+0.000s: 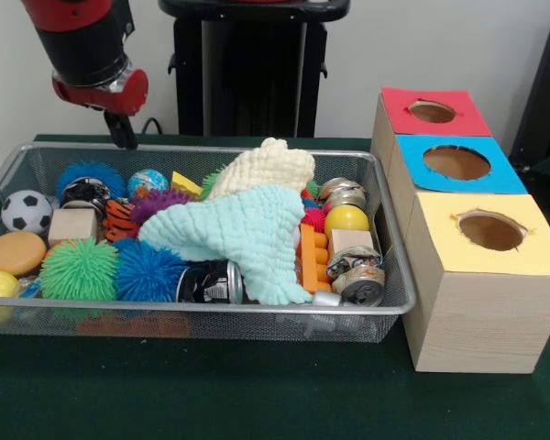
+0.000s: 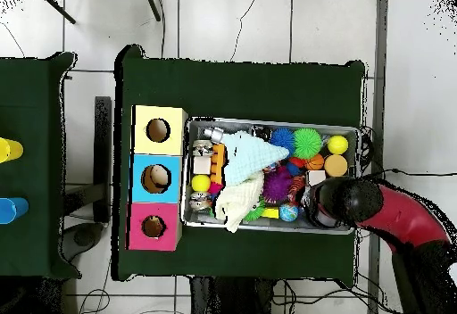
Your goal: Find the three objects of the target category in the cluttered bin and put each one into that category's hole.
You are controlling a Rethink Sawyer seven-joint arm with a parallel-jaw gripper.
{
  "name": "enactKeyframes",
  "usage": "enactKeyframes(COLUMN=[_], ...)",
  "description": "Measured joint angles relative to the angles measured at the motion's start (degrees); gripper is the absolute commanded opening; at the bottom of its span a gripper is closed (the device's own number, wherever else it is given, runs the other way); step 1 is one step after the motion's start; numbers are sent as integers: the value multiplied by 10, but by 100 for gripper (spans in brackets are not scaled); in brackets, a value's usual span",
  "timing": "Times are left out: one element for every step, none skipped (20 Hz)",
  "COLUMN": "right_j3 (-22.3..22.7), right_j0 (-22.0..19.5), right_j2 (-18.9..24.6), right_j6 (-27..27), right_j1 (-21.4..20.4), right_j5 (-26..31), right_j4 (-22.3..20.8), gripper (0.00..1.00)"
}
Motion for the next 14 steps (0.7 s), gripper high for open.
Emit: enactKeyframes(right_j3=[-3,-6,-9,-12,-14,-20,-25,-30,-43,-50,-54,-58,-60,-66], right_j0=[1,3,4,5,6,8,10,11,15,17,18,19,20,21], right_j2=[0,0,0,0,0,0,0,0,0,0,0,0,0,0], right_j6=[0,0,0,0,0,0,0,0,0,0,0,0,0,0], right_j1=[1,2,4,6,9,14,19,24,38,46,51,55,58,64], right_j5=[0,0,0,0,0,0,0,0,0,0,0,0,0,0], right_j4=[0,0,0,0,-1,-1,-1,-2,-2,-2,-2,-2,-2,-3], gripper=[0,0,0,0,0,0,0,0,0,0,0,0,0,0])
